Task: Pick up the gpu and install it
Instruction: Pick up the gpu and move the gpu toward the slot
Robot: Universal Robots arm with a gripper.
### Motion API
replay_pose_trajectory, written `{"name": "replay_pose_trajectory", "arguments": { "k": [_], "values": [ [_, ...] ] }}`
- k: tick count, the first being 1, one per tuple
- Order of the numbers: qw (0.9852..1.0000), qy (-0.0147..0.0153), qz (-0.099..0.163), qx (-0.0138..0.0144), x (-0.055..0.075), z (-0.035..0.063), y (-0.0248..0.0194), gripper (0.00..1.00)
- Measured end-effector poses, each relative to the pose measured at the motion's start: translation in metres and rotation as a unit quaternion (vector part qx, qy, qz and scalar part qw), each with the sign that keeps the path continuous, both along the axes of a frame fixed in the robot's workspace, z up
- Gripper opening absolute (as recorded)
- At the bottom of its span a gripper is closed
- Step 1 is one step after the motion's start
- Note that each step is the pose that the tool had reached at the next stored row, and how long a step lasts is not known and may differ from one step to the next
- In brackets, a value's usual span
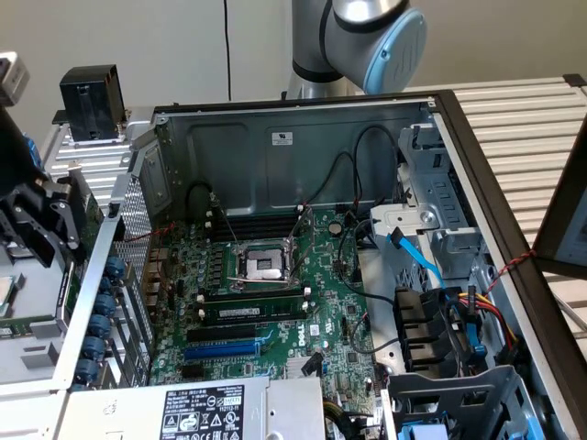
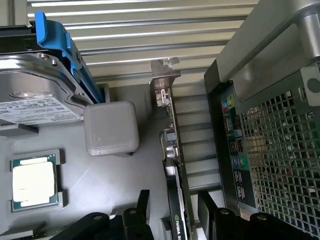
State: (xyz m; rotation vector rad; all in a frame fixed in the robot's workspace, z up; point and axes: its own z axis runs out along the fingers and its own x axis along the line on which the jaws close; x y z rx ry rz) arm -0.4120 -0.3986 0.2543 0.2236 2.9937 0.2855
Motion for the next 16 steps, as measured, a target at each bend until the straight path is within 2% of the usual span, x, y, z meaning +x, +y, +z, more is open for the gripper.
{"name": "replay_pose_trajectory", "arguments": {
  "k": [3, 5, 7, 8, 9, 11, 13, 16],
  "values": [
    [1.0000, -0.0004, 0.002, 0.0000, 0.0002, -0.0053, 0.0000, 0.51],
    [1.0000, -0.0014, 0.004, 0.0010, 0.0008, -0.0073, 0.0000, 0.51],
    [1.0000, -0.0027, 0.004, 0.0035, 0.0009, -0.0084, 0.0000, 0.51],
    [1.0000, -0.0030, 0.004, 0.0065, 0.0011, -0.0090, 0.0000, 0.51],
    [1.0000, -0.0030, 0.004, 0.0083, 0.0012, -0.0091, 0.0000, 0.51],
    [0.9999, -0.0030, 0.005, 0.0098, 0.0014, -0.0092, -0.0006, 0.51],
    [0.9999, -0.0029, 0.012, 0.0098, 0.0014, -0.0093, -0.0008, 0.51],
    [0.9993, -0.0028, 0.036, 0.0100, 0.0014, -0.0100, -0.0009, 0.51]
  ]
}}
